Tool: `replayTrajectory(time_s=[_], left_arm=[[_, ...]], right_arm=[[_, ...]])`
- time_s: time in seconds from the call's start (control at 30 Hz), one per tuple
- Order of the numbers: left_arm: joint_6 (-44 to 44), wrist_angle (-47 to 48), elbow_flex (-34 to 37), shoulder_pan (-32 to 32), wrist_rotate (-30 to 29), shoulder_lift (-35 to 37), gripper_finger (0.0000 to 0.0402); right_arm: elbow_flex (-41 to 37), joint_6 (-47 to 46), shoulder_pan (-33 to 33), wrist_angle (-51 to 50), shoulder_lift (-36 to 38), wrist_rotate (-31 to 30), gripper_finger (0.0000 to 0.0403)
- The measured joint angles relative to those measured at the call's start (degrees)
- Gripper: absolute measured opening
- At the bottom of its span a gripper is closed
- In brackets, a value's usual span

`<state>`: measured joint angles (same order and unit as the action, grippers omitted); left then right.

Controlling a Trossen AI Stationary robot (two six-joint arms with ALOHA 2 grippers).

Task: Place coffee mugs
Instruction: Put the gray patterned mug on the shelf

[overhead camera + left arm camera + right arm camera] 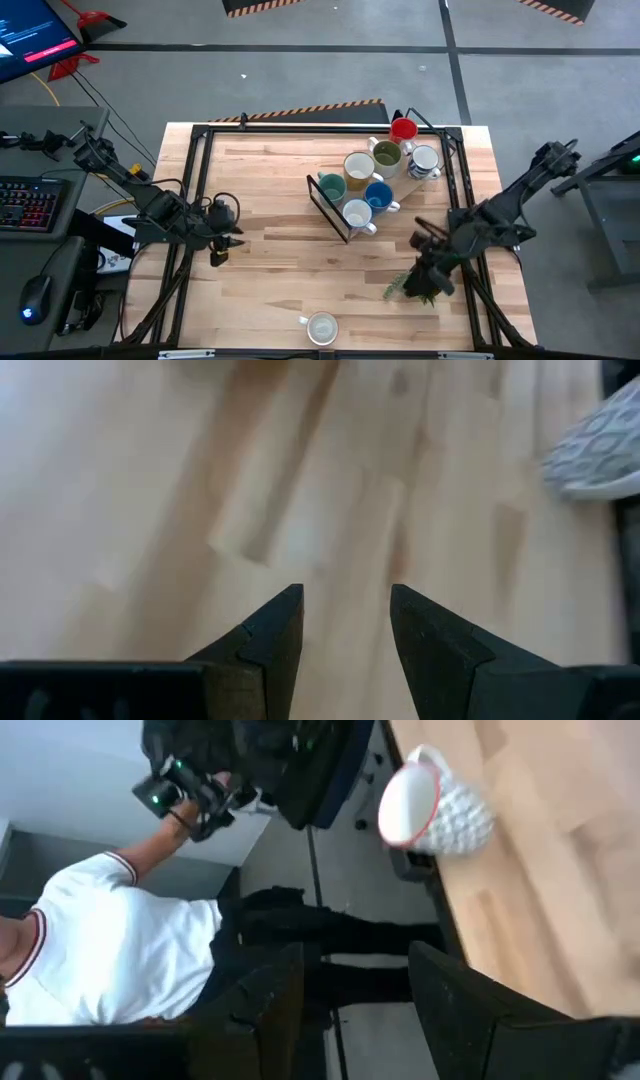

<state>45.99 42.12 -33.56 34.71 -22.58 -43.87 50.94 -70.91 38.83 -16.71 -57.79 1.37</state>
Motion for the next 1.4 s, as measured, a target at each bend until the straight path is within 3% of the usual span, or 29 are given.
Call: replayTrajectory(time_s=[0.17,0.27,0.4,0.5,0.57,0.77,0.93,1.17,1.4], left_arm=[[12.90,-8.24,0.07,-0.19,12.40,-0.01,0.0142],[16.00,-25.23,0.07,-0.19,17.01,-0.96,0.0142],[15.33,-54.56,-1.14,-0.19,18.67,-4.69,0.0142],[13.68,-61.24,-6.87,-0.19,18.49,-9.10,0.0142],[14.67,-56.00,-12.57,-0.19,19.78,-12.28,0.0141],[16.36,-26.85,-33.76,-0.19,28.44,-24.92,0.0136],[14.50,-8.53,-47.49,-0.17,26.56,-34.51,0.0136],[13.64,-5.43,-55.11,-0.19,23.22,-45.48,0.0136],[13.71,-5.41,-56.24,-0.23,20.45,-53.78,0.0135]], right_arm=[[0.00,-2.55,3.98,5.73,-4.40,-1.92,0.0167],[0.00,-1.26,6.50,9.63,-6.02,-4.79,0.0167],[0.00,3.65,9.68,12.85,-6.65,-9.73,0.0167],[0.00,4.78,11.37,12.94,-6.65,-11.94,0.0167],[0.00,4.29,12.12,12.92,-6.65,-11.91,0.0167],[0.00,4.64,14.03,12.89,-6.65,-11.96,0.0167],[0.00,7.17,15.27,12.70,-6.65,-12.26,0.0167],[0.00,8.40,16.54,12.20,-6.65,-12.74,0.0167],[0.00,8.41,16.84,11.28,-6.65,-12.72,0.0167]])
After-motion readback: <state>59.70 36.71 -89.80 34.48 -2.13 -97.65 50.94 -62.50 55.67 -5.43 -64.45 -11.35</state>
